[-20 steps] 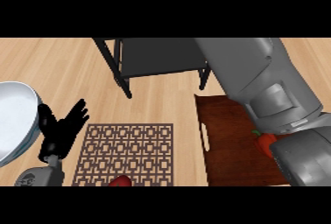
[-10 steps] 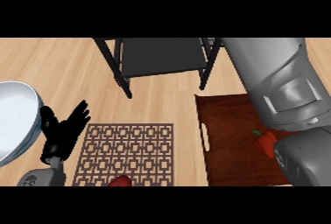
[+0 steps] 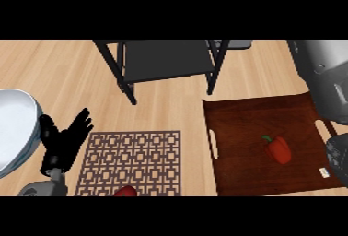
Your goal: Pick the can from the tray and place it in the tiered shelf
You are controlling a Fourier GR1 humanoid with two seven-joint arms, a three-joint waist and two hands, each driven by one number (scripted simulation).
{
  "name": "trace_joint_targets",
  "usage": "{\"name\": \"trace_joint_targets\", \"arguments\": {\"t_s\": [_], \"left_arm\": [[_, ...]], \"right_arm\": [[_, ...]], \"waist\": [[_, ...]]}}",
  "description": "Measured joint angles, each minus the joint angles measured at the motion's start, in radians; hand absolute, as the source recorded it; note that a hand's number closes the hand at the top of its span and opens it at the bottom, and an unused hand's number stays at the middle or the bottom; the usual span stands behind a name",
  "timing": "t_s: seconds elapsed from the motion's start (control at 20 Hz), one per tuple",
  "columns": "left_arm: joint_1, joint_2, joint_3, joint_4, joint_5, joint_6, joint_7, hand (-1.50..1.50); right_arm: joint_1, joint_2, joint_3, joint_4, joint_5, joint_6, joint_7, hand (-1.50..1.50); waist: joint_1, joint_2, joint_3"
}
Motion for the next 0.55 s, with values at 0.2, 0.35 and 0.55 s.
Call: {"name": "trace_joint_targets", "arguments": {"t_s": [0.2,0.35,0.55], "left_arm": [[0.009,0.005,0.013,0.003,0.0,0.003,-0.006,0.0],[0.026,0.004,0.012,-0.009,0.0,0.001,-0.006,0.0],[0.021,-0.008,0.012,-0.002,-0.007,0.015,-0.009,0.0]], "right_arm": [[0.047,-0.072,-0.03,-0.044,-0.027,0.001,0.021,-1.5],[0.101,-0.122,-0.052,-0.091,-0.066,0.054,0.024,-1.5],[0.168,-0.183,-0.061,-0.181,-0.113,0.16,0.047,-1.5]], "waist": [[-0.013,-0.005,0.001],[-0.017,-0.007,0.001],[-0.027,-0.01,0.002]]}}
